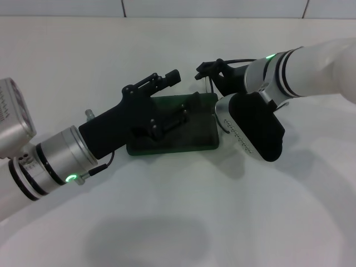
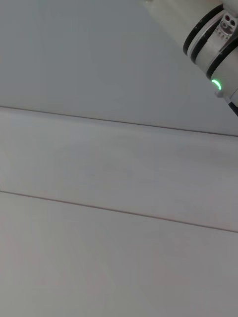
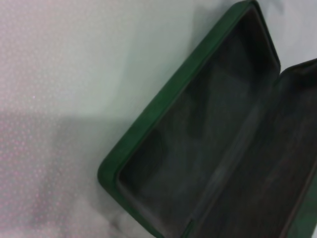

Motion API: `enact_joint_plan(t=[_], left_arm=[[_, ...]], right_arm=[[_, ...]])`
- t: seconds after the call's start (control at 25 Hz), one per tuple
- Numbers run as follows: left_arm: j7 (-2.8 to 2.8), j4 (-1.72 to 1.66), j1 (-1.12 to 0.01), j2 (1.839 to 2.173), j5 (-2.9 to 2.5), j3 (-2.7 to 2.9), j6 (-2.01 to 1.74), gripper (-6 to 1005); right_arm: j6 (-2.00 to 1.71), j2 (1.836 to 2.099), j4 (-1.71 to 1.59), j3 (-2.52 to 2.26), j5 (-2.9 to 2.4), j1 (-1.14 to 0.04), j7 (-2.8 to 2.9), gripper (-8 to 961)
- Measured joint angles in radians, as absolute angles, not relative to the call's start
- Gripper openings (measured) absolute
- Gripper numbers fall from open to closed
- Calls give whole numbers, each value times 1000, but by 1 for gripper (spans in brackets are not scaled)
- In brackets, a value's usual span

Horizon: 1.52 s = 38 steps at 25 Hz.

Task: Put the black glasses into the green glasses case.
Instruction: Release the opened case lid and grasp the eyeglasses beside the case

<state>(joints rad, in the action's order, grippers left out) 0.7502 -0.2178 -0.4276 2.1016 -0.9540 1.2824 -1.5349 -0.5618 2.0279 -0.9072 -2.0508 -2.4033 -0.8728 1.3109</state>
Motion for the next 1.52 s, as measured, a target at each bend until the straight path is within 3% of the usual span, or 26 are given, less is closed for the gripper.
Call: enact_joint_plan(t=[0.56, 1.52], left_arm=[[750, -216, -421, 2100, -954, 1285, -1536, 649], [756, -215, -426, 2100, -954, 1284, -1535, 650]], right_arm=[[-461, 2028, -951, -2077, -2469, -802, 1303, 777], [-464, 2028, -933, -2153, -2471, -820, 1287, 778]])
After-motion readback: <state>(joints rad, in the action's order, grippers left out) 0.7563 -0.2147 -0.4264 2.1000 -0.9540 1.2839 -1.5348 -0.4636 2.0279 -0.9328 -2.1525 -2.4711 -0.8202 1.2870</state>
